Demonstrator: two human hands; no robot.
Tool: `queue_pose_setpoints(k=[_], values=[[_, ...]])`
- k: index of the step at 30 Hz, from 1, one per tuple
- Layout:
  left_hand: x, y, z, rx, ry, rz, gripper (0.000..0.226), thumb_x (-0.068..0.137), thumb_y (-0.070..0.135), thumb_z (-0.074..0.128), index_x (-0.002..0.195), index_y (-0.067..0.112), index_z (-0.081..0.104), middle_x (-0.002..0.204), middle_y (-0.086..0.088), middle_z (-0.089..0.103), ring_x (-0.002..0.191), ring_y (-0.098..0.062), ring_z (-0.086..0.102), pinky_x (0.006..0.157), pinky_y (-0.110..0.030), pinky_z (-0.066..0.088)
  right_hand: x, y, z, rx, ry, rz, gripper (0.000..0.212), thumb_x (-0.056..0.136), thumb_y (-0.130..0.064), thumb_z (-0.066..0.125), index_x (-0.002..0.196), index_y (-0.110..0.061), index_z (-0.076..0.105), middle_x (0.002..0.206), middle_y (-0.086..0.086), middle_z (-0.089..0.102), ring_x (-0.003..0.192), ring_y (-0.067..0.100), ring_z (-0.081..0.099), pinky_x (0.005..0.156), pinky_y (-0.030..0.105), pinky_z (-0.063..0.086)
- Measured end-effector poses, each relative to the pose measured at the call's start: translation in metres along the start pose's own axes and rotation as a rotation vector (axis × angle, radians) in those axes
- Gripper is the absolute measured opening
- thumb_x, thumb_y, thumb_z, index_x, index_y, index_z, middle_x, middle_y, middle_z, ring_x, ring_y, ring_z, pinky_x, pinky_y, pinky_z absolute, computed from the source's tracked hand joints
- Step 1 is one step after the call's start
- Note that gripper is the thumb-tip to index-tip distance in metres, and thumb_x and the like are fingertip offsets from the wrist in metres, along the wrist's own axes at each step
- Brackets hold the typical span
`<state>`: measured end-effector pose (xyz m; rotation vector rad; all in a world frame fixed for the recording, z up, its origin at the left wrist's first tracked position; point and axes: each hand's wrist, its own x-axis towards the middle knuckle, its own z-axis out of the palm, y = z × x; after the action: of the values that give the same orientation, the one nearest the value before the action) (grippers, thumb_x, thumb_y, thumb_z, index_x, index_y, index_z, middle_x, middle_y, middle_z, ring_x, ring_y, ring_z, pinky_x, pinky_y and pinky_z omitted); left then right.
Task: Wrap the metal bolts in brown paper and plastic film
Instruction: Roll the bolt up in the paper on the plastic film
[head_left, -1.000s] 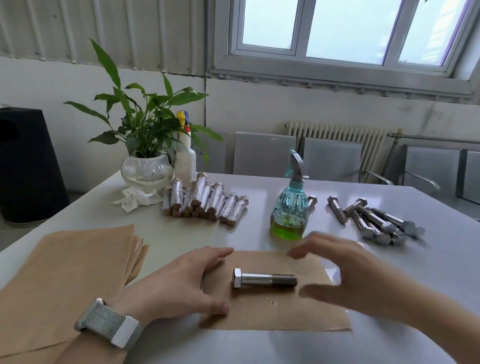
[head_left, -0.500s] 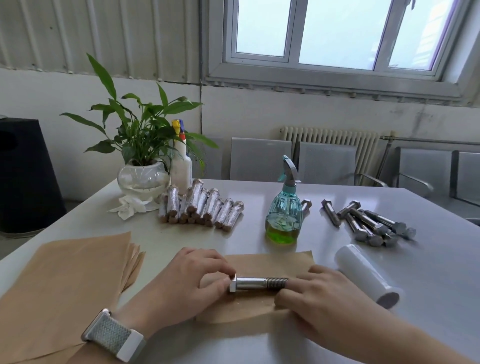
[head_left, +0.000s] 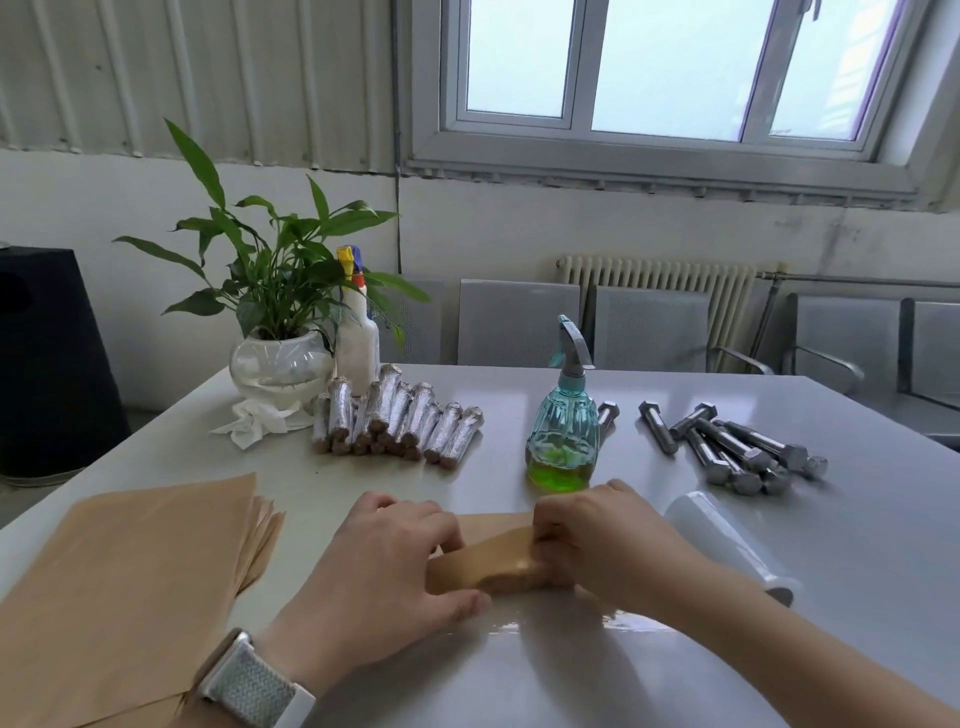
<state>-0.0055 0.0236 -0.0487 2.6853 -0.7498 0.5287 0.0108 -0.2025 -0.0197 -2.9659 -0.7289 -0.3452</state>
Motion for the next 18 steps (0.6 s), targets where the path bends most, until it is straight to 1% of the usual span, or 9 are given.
queue_pose_setpoints(k=[2, 4, 6, 8, 9, 11, 13, 15, 18], values=[[0.002, 0.007, 0.005, 0.068, 0.073, 0.006, 0.034, 0.072, 0.068, 0.047, 0.078, 0.034, 0.048, 0.08, 0.017, 0.058, 0.074, -0.004, 0.053, 0.09, -0.03, 0.04, 0.001, -0.001, 0.003, 0.04, 0.018, 0.037, 0.008, 0.089, -0.036, 0.056, 0.093, -0.033, 0.063, 0.094, -0.006, 0.071, 0.09, 0.019, 0.06, 0.076, 0.03, 0.026], [0.004, 0.012, 0.008, 0.094, 0.14, 0.004, 0.025, 0.072, 0.056, 0.051, 0.071, 0.031, 0.049, 0.071, 0.014, 0.058, 0.063, -0.009, 0.053, 0.077, -0.033, 0.048, 0.0, -0.001, 0.007, 0.062, 0.05, 0.07, 0.01, 0.09, -0.037, 0.055, 0.095, -0.033, 0.062, 0.097, -0.008, 0.071, 0.092, 0.016, 0.06, 0.079, 0.031, 0.026], [0.006, 0.014, 0.011, 0.101, 0.171, -0.014, 0.022, 0.072, 0.05, 0.053, 0.066, 0.03, 0.047, 0.066, 0.013, 0.056, 0.056, -0.011, 0.049, 0.069, -0.031, 0.049, -0.003, -0.002, 0.01, 0.059, 0.107, 0.068, 0.017, 0.09, -0.041, 0.055, 0.105, -0.035, 0.058, 0.104, -0.01, 0.067, 0.1, 0.015, 0.058, 0.086, 0.031, 0.028], [0.007, 0.015, 0.014, 0.098, 0.17, -0.042, 0.022, 0.073, 0.048, 0.054, 0.064, 0.032, 0.042, 0.065, 0.012, 0.054, 0.054, -0.011, 0.047, 0.069, -0.03, 0.048, -0.011, -0.004, 0.011, 0.018, 0.195, 0.039, 0.033, 0.084, -0.046, 0.064, 0.114, -0.035, 0.055, 0.112, -0.012, 0.061, 0.108, 0.015, 0.054, 0.093, 0.033, 0.032], [0.007, 0.015, 0.015, 0.1, 0.165, -0.06, 0.023, 0.073, 0.048, 0.054, 0.064, 0.032, 0.04, 0.065, 0.012, 0.054, 0.055, -0.011, 0.047, 0.07, -0.029, 0.047, -0.014, -0.005, 0.011, -0.024, 0.241, 0.013, 0.038, 0.077, -0.046, 0.072, 0.11, -0.032, 0.058, 0.11, -0.01, 0.061, 0.106, 0.017, 0.056, 0.092, 0.035, 0.038], [0.008, 0.015, 0.017, 0.106, 0.163, -0.099, 0.025, 0.074, 0.05, 0.053, 0.064, 0.032, 0.04, 0.067, 0.012, 0.054, 0.057, -0.011, 0.048, 0.073, -0.028, 0.043, -0.021, -0.007, 0.011, -0.081, 0.336, -0.062, 0.028, 0.068, -0.04, 0.082, 0.089, -0.03, 0.066, 0.095, -0.009, 0.063, 0.09, 0.019, 0.062, 0.081, 0.036, 0.045], [0.009, 0.018, 0.018, 0.124, 0.165, -0.144, 0.026, 0.072, 0.051, 0.053, 0.062, 0.031, 0.039, 0.065, 0.012, 0.054, 0.056, -0.011, 0.048, 0.072, -0.026, 0.041, -0.028, -0.007, 0.016, -0.123, 0.359, -0.127, 0.011, 0.074, -0.04, 0.076, 0.074, -0.032, 0.068, 0.081, -0.014, 0.062, 0.077, 0.015, 0.062, 0.075, 0.034, 0.036], [0.01, 0.023, 0.018, 0.152, 0.188, -0.165, 0.028, 0.066, 0.049, 0.057, 0.058, 0.031, 0.037, 0.059, 0.012, 0.052, 0.049, -0.009, 0.042, 0.065, -0.025, 0.04, -0.032, -0.007, 0.019, -0.111, 0.306, -0.132, 0.01, 0.076, -0.045, 0.072, 0.072, -0.036, 0.069, 0.073, -0.017, 0.06, 0.069, 0.009, 0.061, 0.072, 0.031, 0.034], [0.012, 0.025, 0.018, 0.162, 0.173, -0.254, 0.028, 0.069, 0.051, 0.058, 0.059, 0.031, 0.04, 0.061, 0.012, 0.056, 0.049, -0.007, 0.031, 0.066, -0.025, 0.03, -0.033, -0.008, 0.018, -0.043, 0.246, -0.106, 0.012, 0.07, -0.047, 0.079, 0.073, -0.039, 0.072, 0.072, -0.018, 0.061, 0.064, 0.006, 0.061, 0.064, 0.027, 0.048]])
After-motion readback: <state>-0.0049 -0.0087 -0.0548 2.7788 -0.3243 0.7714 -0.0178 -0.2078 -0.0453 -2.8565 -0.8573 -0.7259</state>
